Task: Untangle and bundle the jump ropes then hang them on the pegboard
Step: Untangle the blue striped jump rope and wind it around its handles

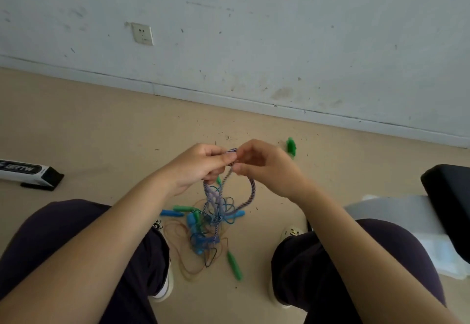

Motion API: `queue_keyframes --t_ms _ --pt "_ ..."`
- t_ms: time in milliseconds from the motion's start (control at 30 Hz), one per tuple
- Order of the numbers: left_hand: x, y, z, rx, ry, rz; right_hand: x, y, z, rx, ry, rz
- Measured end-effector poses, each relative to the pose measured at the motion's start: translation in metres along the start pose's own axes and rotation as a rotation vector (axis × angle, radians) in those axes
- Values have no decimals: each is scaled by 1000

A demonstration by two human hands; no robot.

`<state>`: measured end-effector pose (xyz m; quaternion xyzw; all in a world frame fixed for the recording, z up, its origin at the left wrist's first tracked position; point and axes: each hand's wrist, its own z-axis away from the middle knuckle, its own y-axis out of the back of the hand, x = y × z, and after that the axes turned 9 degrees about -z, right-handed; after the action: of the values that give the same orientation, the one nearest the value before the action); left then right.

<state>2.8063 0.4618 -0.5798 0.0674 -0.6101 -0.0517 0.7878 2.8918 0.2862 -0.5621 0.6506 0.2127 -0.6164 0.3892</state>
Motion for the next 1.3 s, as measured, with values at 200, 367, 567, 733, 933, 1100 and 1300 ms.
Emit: queue_keyframes --t_ms 200,367,567,733,933,1100,1300 --pt "-3 7 -4 -3 -69 -53 1 8 -6 13 40 412" --pt "-10 10 -9 70 -74 -592 7 28 -3 157 44 26" --pt "-5 24 -5 138 -63 -441 9 56 -1 286 6 -48" --pt "-1 5 0 18 -85 -367 6 31 3 -56 -106 -122" --pt "4 13 2 66 -90 -453 10 34 -3 192 -19 -21" --pt "3 24 6 131 -114 -342 9 58 -3 380 5 -191" --pt "7 7 6 82 -143 -364 9 23 -3 7 -24 -61"
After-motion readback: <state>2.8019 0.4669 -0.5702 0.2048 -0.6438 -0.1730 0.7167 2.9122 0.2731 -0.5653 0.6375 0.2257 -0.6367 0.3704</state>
